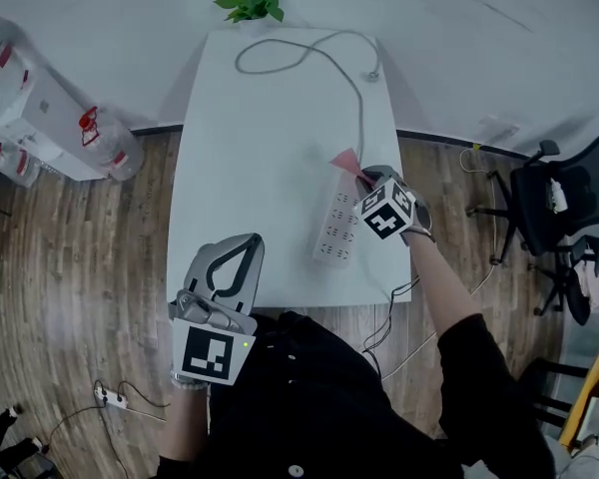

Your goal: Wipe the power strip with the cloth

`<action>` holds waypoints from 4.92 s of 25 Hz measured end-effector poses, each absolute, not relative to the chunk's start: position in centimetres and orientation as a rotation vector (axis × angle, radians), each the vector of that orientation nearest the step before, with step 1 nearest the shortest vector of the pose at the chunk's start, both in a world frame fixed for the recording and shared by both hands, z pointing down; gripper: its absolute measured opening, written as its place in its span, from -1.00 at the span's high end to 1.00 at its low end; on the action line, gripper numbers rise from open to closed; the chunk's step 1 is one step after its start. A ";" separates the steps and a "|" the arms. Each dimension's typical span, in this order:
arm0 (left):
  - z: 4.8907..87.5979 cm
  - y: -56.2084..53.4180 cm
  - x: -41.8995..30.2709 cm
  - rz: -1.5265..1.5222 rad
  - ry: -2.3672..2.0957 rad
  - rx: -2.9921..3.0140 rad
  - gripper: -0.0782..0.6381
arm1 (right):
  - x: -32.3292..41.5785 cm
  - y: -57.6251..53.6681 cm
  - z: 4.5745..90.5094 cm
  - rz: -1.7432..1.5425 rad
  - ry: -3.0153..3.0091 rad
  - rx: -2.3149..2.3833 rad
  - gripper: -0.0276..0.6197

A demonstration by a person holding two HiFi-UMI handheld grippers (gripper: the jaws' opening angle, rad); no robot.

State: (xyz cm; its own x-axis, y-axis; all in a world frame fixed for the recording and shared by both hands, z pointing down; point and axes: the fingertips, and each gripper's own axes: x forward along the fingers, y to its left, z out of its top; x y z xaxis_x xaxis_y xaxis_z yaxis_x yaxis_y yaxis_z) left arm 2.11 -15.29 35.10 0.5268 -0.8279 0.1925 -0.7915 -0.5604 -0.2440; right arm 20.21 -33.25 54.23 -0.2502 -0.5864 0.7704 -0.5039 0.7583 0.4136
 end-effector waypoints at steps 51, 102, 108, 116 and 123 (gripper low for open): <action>34.7 -13.8 2.6 -0.377 1.328 -2.662 0.74 | 11.5 -13.5 58.7 0.082 -2.074 0.393 0.73; 34.6 -13.5 6.6 -0.409 1.135 -2.709 0.74 | 18.1 -14.1 39.1 0.051 -2.326 1.290 0.73; 34.5 -13.8 6.8 -0.396 1.127 -2.713 0.74 | 18.0 -14.5 39.2 0.043 -2.323 1.287 0.73; 34.3 -13.7 7.4 -0.399 1.114 -2.703 0.74 | 17.6 -14.6 38.9 0.020 -2.343 1.267 0.73; 34.6 -13.8 7.6 -0.398 1.120 -2.710 0.74 | 17.4 -14.6 39.1 0.025 -2.343 1.250 0.73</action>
State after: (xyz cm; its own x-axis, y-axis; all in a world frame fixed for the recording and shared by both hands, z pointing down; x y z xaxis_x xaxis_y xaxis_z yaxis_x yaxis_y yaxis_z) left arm 7.57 -13.76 34.59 0.6798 -0.7121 0.1753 -0.6634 -0.6990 -0.2670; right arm 17.43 -14.60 39.09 -0.4664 -0.7782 0.4205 -0.7871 0.5820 0.2041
